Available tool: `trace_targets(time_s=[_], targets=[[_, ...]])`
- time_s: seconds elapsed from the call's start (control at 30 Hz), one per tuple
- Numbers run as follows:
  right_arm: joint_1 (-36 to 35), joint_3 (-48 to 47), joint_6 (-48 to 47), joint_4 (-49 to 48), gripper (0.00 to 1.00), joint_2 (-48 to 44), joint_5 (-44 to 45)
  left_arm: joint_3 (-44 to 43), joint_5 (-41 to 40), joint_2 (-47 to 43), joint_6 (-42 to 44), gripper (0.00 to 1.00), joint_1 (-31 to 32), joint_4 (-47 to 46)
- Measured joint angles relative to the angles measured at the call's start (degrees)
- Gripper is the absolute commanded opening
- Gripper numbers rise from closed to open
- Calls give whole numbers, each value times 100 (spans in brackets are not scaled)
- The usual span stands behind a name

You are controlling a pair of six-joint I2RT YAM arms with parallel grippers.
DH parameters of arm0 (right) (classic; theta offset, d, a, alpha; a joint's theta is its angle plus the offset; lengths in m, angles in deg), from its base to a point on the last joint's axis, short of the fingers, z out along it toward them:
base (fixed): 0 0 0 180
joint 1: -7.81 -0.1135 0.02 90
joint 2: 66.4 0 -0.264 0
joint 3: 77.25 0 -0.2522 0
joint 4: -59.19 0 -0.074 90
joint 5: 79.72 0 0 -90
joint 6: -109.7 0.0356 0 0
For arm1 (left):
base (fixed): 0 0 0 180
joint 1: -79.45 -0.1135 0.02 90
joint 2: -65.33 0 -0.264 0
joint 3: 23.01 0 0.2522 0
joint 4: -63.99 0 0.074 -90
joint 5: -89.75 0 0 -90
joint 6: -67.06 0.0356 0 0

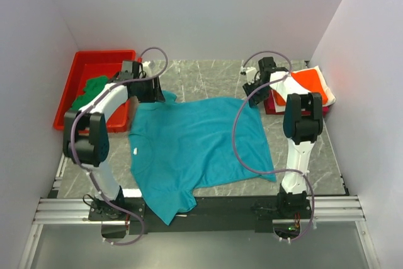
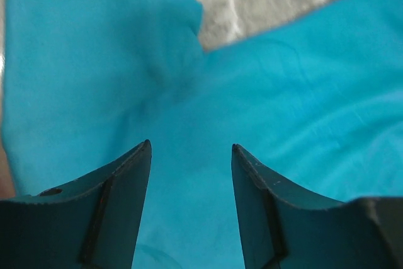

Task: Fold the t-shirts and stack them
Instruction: Flatten the tshirt out

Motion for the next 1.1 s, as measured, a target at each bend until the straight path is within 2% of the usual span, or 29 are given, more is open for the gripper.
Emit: trace_targets(time_s=[0.1,0.23,0.27,0.43,0.5,0.6,0.63,0.73,0.83,0.97,1.1], targets=[[-39,-20,22,52,36,181,203,354,105,-452,11,59,0,-15],[-151,-11,13,232,20,247,376,625,192,-946,85,59,0,-92],[-203,2,-13,260,13,247,389,662,208,-1027,109,59,2,-114],[-592,846,-269,278,11,-262,341,850,238,-1244,160,60,11,-173],[-841,1504,-387,365,12,-682,269,868,275,-1263,162,60,13,-175],[-1193,2363,-444,457,30,-1279,192,872,330,-1287,175,60,13,-184],[-1270,2546,-442,463,40,-1419,175,876,348,-1300,177,60,15,-190],[-1180,2769,-369,570,47,-1838,151,894,382,-1344,179,60,24,-212],[-643,2448,-323,597,48,-2159,105,894,391,-1370,201,60,37,-214],[44,1436,-297,540,48,-2216,-70,896,396,-1384,225,61,46,-214],[212,782,-367,588,49,-1926,-459,896,387,-1445,260,61,52,-214]])
